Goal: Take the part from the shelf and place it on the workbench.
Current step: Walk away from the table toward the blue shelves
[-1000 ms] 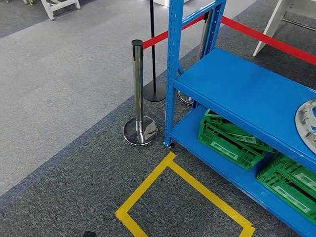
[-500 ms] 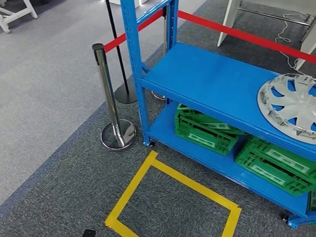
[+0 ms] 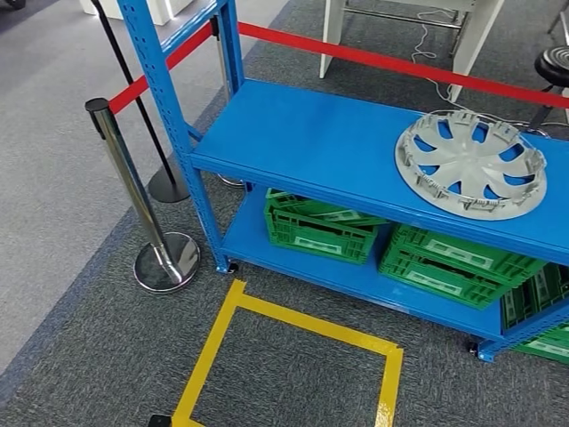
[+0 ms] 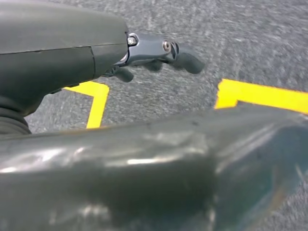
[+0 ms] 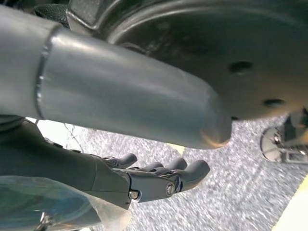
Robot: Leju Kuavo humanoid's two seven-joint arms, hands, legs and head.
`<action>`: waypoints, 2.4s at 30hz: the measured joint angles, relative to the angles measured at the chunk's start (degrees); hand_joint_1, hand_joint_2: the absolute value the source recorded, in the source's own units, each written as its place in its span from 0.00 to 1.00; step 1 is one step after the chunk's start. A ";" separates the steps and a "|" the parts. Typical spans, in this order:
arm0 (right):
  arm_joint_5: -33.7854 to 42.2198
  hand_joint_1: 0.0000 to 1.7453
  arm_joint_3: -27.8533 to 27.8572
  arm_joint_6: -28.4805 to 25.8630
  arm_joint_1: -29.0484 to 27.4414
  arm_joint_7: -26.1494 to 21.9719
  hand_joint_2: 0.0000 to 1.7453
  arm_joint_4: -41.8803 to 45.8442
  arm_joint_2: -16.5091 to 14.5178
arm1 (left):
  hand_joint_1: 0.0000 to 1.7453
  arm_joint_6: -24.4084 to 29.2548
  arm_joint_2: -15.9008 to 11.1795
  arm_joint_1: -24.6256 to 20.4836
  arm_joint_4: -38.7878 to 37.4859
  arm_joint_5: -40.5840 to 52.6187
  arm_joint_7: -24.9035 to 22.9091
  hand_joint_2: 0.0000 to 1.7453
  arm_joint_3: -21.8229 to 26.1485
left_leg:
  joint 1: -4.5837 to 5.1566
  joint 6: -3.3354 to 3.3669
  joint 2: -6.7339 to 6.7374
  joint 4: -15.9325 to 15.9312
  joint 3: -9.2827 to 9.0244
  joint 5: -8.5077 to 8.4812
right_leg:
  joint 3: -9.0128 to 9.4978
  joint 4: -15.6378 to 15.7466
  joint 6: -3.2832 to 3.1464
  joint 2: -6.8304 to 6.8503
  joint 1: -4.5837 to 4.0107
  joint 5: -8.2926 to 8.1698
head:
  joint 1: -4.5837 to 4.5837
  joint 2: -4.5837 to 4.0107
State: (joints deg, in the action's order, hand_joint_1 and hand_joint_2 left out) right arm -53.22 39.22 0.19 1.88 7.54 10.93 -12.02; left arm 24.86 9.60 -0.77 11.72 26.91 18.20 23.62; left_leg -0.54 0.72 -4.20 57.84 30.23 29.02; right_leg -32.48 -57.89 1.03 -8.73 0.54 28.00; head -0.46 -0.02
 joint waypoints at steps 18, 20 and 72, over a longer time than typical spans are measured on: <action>-0.87 0.00 0.42 0.93 -0.23 -1.12 0.00 0.00 0.04 | 0.00 0.95 0.26 -0.52 0.02 0.02 0.23 0.00 1.12 | 0.18 -1.36 6.86 1.79 0.01 2.20 | 1.44 0.90 -0.77 9.58 0.08 0.62 | -0.21 0.00; -0.98 0.00 0.41 0.95 -0.08 -1.11 0.00 0.00 0.04 | 0.00 0.97 0.27 -0.37 0.02 -0.01 0.23 0.00 1.25 | 0.08 -1.64 5.20 9.10 3.24 6.09 | 1.50 0.96 -1.26 9.26 0.07 0.61 | -0.04 0.00; -1.50 0.00 0.44 1.92 -0.54 -1.04 0.00 -0.07 -0.10 | 0.00 -0.08 0.24 0.03 0.00 0.20 -0.12 0.00 2.23 | 0.21 0.56 4.50 -0.64 -1.00 0.40 | -3.12 -6.87 1.56 8.42 0.13 1.97 | -0.79 0.00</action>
State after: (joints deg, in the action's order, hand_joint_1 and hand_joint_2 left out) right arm -54.72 39.66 2.11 1.34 6.50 10.86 -12.11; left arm 24.79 9.84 -0.73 11.72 27.11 18.08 25.85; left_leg -0.32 1.28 0.30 57.20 29.23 29.42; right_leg -35.60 -64.77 2.59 -0.31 0.68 29.97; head -1.25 -0.02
